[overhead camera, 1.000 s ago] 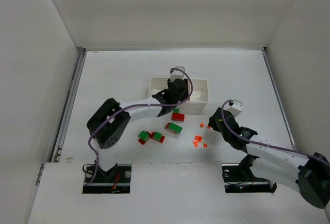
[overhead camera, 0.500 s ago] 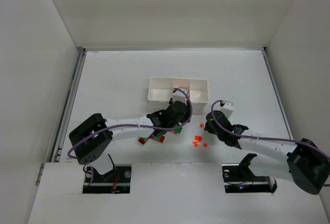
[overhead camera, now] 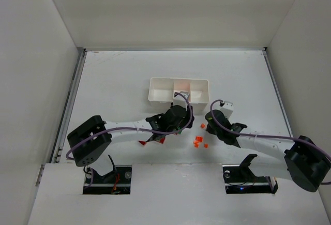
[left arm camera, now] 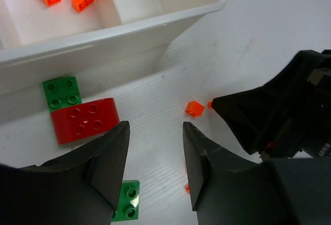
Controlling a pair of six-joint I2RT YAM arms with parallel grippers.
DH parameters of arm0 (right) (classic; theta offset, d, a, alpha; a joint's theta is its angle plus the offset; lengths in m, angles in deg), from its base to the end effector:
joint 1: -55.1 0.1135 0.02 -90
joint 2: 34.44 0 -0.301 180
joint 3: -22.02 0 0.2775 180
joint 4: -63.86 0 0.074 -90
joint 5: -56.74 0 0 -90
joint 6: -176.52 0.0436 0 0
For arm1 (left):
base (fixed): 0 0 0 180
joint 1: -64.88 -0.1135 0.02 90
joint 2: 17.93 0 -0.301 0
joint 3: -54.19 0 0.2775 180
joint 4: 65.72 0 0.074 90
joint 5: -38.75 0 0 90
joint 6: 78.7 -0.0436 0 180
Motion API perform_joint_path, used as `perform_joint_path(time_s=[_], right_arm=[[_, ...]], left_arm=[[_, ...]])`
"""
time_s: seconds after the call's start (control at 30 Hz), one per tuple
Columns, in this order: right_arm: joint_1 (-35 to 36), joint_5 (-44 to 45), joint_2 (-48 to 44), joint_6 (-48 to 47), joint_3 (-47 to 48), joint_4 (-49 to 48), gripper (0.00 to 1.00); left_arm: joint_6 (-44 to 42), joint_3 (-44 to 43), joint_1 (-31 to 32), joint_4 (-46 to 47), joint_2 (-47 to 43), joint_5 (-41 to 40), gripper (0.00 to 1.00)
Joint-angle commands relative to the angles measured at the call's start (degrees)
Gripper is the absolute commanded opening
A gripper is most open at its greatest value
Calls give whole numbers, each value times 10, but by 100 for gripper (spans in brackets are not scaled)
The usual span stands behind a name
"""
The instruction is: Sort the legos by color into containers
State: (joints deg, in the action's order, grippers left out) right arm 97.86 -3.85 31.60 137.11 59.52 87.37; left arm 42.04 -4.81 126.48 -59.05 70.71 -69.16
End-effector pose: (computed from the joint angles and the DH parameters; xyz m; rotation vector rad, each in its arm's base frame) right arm 0.1690 0.1271 0.1677 0.3679 2.3045 0.1629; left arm 0.1832 -0.3106 0.2321 0.3337 2.0003 -0.7435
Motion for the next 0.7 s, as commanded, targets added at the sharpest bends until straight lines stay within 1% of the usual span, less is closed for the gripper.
perform_joint_path(time_s=[0.0,0.07,0.13,0.37,0.5,0.67], right_arm=[[-4,5,6,3,28,8,28],[-5,3,3,4,27,7,24],[-7,6,-6,5,23,7,22],[-34,8,-109,-19,20,29,22],[-76,6,-179,-47,22,55,22],[-134,-23,-251,-80,26,67,22]], left_arm=[[-2,4,12,35,-20,21,44],[-2,3,15,36,-18,22,45],[-2,-1,18,36,-13,27,47],[-15,-34,37,32,33,47,52],[-26,-59,42,30,65,48,53],[-44,-92,53,26,109,51,51]])
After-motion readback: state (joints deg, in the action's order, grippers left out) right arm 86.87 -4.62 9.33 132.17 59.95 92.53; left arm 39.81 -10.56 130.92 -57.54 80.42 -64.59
